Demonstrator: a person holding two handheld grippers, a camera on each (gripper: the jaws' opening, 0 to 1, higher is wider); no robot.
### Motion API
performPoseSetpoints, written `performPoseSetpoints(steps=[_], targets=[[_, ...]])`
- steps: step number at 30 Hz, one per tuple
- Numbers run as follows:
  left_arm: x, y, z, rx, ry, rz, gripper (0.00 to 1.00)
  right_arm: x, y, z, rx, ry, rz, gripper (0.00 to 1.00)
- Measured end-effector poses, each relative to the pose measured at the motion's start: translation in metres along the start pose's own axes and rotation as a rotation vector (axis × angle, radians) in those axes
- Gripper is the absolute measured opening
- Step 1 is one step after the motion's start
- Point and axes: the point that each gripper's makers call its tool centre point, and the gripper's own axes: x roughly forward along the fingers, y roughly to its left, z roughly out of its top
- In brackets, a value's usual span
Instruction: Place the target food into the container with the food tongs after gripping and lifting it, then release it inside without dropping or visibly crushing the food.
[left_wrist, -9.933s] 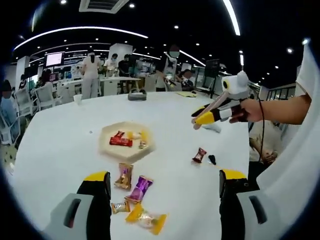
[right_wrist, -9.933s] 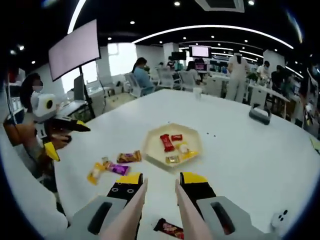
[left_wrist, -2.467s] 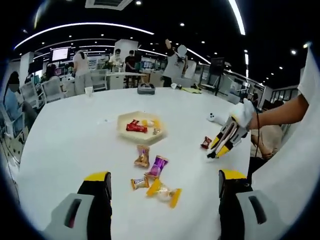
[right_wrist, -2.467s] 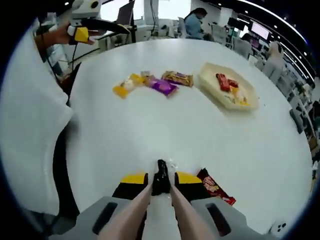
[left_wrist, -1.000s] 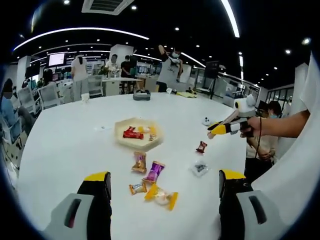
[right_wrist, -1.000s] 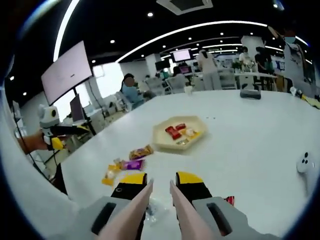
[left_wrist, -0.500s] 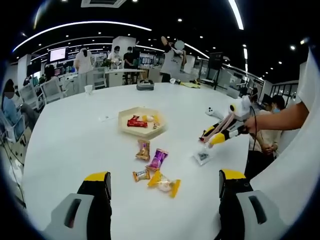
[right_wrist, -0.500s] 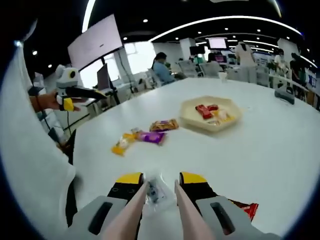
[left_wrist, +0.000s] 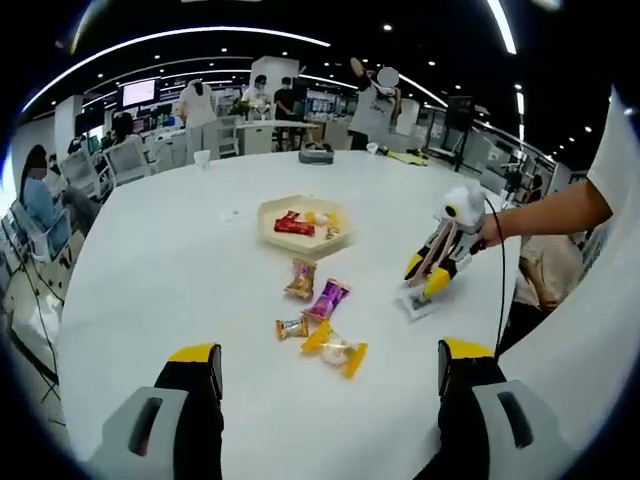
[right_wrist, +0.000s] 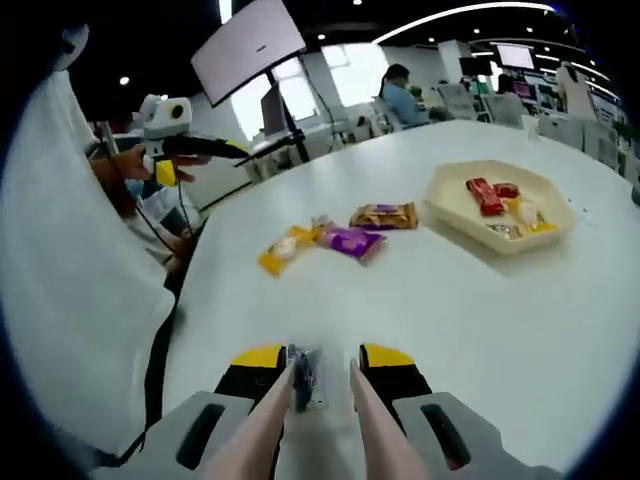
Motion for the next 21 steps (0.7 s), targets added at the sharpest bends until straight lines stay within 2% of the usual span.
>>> performPoseSetpoints(steps=[1,2,3,4,5,7,8,10,11,16,17,19,21], targets=[[0.001,-0.003,0.001,-0.005,-0.001,0.008,0.89,-0.001,-0.001,0.006,-0.03,-0.033,-0.009,0.28],[0.001,-0.004,0.002,-0.007,-0.002,0.012,0.89,0.0,0.003,0.001,0.001,0.002,0.003,0.28],[0.002,-0.006,0.003,-0.015,-0.006,0.021,0.89,0.0,0.001,0.003,-0.074,0.003,-0.01,0.27],[0.002,-0.008,0.005,-0.031,-0.014,0.033,0.89,0.001,0.007,0.0,-0.064,0.025,0.006,0.27],[0.003,-0.009,0.005,-0.037,-0.016,0.036,0.89,0.0,0.007,0.0,-0.12,0.038,-0.002,0.26],[0.005,-0.014,0.005,-0.043,-0.017,0.043,0.89,0.0,0.005,-0.003,-0.197,0.082,-0.04,0.24],[0.005,-0.015,0.005,-0.044,-0.017,0.044,0.89,0.001,0.006,-0.002,-0.198,0.081,-0.043,0.23],[0.007,-0.018,0.004,-0.05,-0.017,0.048,0.89,0.002,0.009,0.001,-0.263,0.093,-0.074,0.22],[0.008,-0.019,0.004,-0.054,-0.018,0.052,0.89,0.002,0.014,0.002,-0.252,0.1,-0.092,0.21],[0.014,-0.024,0.007,-0.057,-0.025,0.047,0.89,-0.005,0.009,0.003,-0.331,0.107,-0.183,0.2],[0.017,-0.027,0.009,-0.053,-0.028,0.038,0.89,-0.006,0.013,0.003,-0.322,0.11,-0.181,0.19],[0.021,-0.03,0.015,-0.039,-0.033,0.024,0.89,-0.013,0.01,0.004,-0.293,0.093,-0.221,0.18],[0.023,-0.03,0.018,-0.035,-0.039,0.018,0.89,-0.02,0.007,0.011,-0.222,0.029,-0.264,0.18]])
